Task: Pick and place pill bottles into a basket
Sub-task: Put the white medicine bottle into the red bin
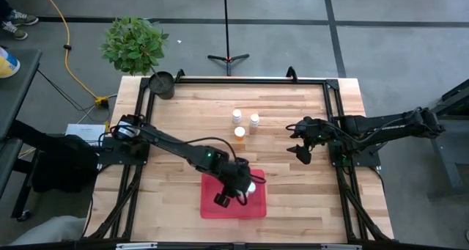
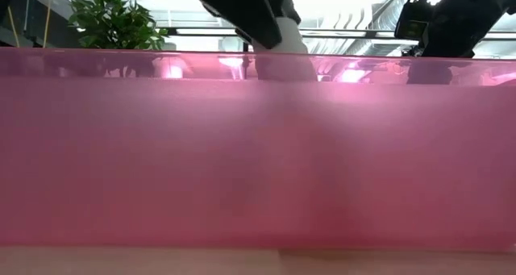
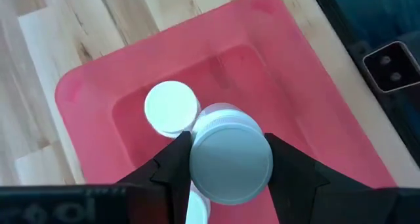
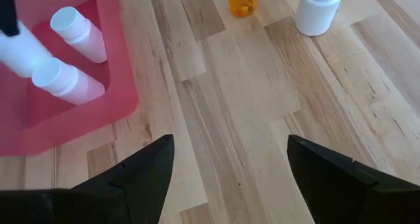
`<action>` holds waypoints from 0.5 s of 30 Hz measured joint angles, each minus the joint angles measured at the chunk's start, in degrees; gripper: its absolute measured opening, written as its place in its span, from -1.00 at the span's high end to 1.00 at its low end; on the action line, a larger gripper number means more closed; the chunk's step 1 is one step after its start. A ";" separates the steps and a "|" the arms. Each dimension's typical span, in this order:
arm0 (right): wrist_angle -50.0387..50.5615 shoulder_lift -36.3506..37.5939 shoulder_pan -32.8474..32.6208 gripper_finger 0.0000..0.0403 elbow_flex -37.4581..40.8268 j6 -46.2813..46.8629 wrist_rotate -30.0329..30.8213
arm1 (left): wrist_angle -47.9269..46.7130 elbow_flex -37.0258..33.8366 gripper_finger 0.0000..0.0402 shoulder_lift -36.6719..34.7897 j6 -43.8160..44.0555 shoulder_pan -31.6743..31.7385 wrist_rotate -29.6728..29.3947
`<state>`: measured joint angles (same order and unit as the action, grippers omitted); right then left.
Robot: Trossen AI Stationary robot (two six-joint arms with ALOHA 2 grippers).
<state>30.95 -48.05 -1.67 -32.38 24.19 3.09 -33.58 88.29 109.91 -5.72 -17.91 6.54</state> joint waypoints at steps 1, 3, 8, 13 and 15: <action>0.01 0.00 0.00 -0.42 0.00 0.02 -0.02 | 0.72 0.00 0.04 0.00 0.00 0.12 0.68; 0.00 0.00 0.02 -0.42 0.00 0.02 -0.05 | 1.97 0.04 0.04 -0.02 0.19 0.34 1.32; 0.06 0.00 0.01 -0.42 0.00 0.37 -0.07 | 4.11 0.04 0.04 -0.02 0.92 0.28 1.86; 0.08 0.00 0.01 -0.42 0.00 0.65 -0.11 | 4.52 0.11 0.04 0.68 2.28 0.06 3.23; 0.10 0.00 0.00 -0.42 0.00 0.90 -0.10 | 3.66 -0.02 0.04 1.15 3.02 -0.22 3.35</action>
<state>31.05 -48.05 -1.67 -32.38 25.09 2.99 -29.92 88.27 111.06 -2.70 -18.13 9.90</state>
